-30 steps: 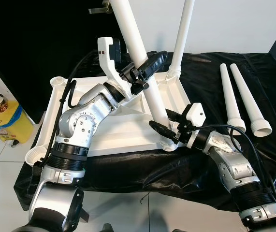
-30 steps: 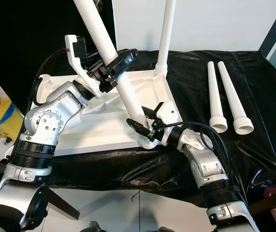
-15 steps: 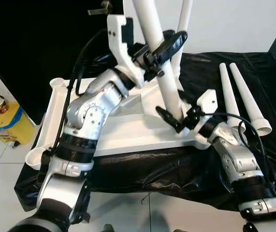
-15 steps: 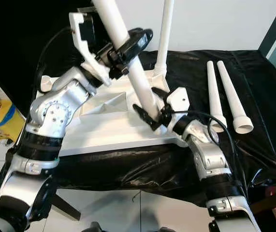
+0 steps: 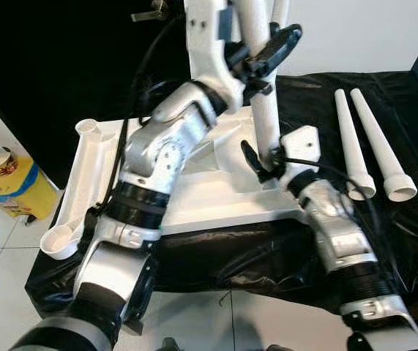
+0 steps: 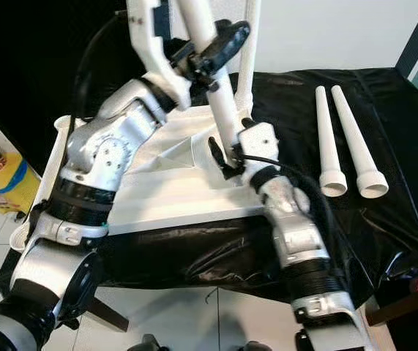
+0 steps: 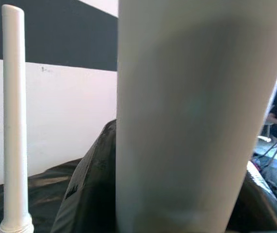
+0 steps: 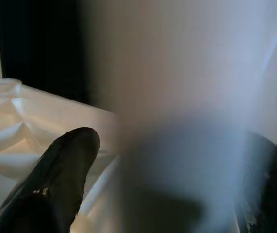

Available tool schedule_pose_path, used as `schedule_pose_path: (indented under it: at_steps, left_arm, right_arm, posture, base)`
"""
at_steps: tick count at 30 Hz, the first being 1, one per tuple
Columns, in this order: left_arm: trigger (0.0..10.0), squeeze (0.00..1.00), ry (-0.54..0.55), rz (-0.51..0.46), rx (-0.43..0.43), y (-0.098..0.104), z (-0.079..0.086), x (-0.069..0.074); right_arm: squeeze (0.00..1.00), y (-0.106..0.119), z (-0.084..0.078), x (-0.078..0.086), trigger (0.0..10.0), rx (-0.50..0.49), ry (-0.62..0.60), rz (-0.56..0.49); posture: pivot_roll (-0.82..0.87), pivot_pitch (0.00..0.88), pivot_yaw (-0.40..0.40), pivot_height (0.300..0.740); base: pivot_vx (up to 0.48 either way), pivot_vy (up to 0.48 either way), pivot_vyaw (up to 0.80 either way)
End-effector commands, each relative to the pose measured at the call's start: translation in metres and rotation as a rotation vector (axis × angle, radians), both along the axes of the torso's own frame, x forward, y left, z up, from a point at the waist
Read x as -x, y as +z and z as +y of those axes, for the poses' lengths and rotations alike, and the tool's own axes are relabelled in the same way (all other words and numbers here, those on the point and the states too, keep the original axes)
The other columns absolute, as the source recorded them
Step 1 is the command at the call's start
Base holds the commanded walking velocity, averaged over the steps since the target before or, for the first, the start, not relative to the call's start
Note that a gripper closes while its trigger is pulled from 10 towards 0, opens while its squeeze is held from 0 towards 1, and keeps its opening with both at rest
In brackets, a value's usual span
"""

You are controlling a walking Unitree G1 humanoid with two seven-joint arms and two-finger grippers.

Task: Building children table

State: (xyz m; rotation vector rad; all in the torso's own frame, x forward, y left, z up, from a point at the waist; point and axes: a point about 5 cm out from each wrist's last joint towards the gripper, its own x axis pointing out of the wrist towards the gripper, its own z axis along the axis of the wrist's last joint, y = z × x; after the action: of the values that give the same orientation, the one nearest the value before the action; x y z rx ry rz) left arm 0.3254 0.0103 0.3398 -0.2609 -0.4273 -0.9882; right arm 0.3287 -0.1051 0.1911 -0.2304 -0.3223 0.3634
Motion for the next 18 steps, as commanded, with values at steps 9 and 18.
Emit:
schedule_pose_path:
  at_steps: [9, 18]
  left_arm:
    - [10.0, 0.0, 0.084, -0.028, -0.026, 0.006, -0.017, 0.0]
    - [10.0, 0.0, 0.151, -0.027, -0.013, 0.009, -0.018, -0.004]
  right_arm:
    - [0.0, 0.002, 0.024, -0.011, 10.0, 0.022, -0.147, -0.01]
    - [0.0, 0.005, 0.024, -0.021, 10.0, 0.017, -0.307, -0.016]
  posture:
    - [-0.03, 0.098, 0.044, 0.74]
    - [-0.02, 0.089, 0.021, 0.74]
  base:
    - [0.0, 0.0, 0.0]
    - [0.0, 0.0, 0.0]
